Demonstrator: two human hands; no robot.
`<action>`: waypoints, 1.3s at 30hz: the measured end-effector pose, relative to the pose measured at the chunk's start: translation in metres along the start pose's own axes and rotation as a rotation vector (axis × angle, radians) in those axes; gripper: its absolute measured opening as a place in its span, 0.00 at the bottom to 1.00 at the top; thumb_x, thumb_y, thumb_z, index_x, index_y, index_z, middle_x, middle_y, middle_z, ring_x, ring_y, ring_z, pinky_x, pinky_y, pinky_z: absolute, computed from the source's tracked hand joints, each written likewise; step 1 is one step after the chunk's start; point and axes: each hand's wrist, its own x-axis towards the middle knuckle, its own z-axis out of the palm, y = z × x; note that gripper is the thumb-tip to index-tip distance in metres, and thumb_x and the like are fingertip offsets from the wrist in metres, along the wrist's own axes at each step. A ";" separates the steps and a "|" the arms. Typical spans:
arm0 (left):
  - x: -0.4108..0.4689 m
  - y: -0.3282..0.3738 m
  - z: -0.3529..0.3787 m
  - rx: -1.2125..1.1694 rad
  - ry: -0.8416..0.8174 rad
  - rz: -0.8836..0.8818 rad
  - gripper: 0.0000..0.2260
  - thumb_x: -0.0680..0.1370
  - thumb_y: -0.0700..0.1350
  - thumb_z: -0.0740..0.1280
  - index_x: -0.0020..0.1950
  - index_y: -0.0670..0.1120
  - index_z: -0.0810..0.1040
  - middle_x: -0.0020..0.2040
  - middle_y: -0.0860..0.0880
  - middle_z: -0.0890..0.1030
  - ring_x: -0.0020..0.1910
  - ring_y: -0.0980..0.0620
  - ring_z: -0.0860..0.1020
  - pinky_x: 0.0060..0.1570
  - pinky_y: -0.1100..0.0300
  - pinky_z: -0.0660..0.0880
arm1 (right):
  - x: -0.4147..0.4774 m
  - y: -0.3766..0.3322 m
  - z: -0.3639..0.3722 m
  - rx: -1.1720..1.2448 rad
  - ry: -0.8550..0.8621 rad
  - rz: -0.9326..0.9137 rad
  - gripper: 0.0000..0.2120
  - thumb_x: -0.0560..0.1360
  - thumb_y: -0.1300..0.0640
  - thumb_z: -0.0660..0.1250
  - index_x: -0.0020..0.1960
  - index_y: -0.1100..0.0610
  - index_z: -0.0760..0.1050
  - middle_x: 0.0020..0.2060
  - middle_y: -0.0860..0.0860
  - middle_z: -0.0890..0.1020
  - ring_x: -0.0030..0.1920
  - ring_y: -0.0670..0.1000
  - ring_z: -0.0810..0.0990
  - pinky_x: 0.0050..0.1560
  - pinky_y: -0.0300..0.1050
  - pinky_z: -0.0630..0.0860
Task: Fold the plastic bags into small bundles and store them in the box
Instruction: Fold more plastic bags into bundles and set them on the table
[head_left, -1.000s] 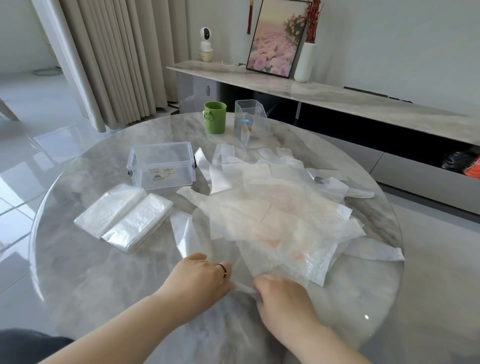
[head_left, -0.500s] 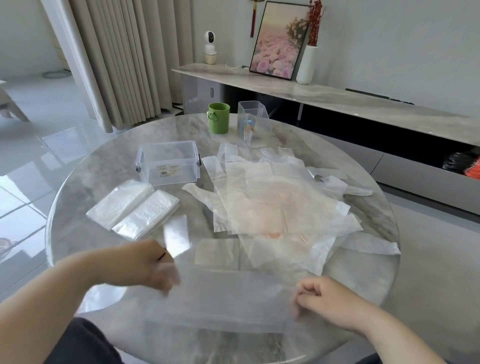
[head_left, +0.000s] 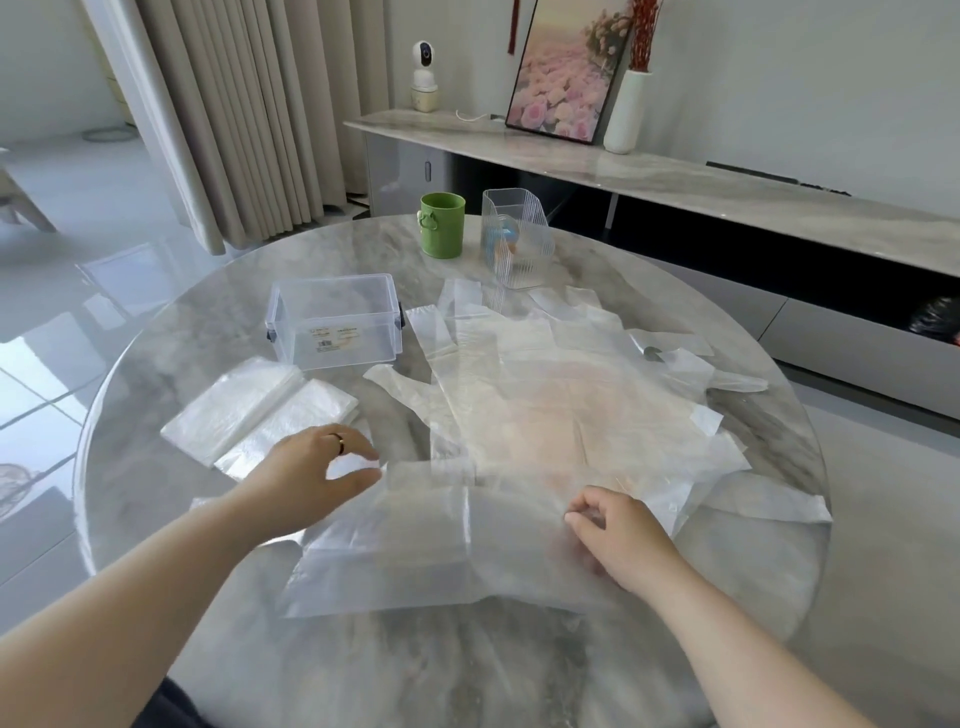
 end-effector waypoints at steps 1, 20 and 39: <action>0.004 0.004 0.003 0.040 -0.003 0.041 0.09 0.76 0.53 0.64 0.55 0.55 0.76 0.59 0.56 0.75 0.63 0.52 0.70 0.63 0.62 0.62 | 0.003 0.001 0.001 -0.012 -0.017 0.003 0.14 0.78 0.60 0.59 0.34 0.48 0.67 0.20 0.45 0.73 0.20 0.41 0.69 0.28 0.33 0.65; 0.003 0.044 0.071 0.524 -0.279 0.251 0.44 0.72 0.65 0.24 0.68 0.50 0.70 0.71 0.51 0.64 0.70 0.58 0.65 0.70 0.58 0.47 | 0.019 -0.002 -0.007 0.124 0.082 0.201 0.08 0.77 0.52 0.63 0.53 0.52 0.67 0.43 0.51 0.77 0.37 0.49 0.73 0.30 0.33 0.66; 0.014 0.047 0.077 0.432 -0.088 0.350 0.27 0.77 0.61 0.45 0.55 0.54 0.81 0.54 0.55 0.82 0.54 0.53 0.80 0.54 0.64 0.74 | -0.016 0.027 -0.010 -0.055 0.165 0.353 0.04 0.76 0.59 0.57 0.44 0.51 0.66 0.38 0.52 0.81 0.42 0.57 0.81 0.44 0.45 0.75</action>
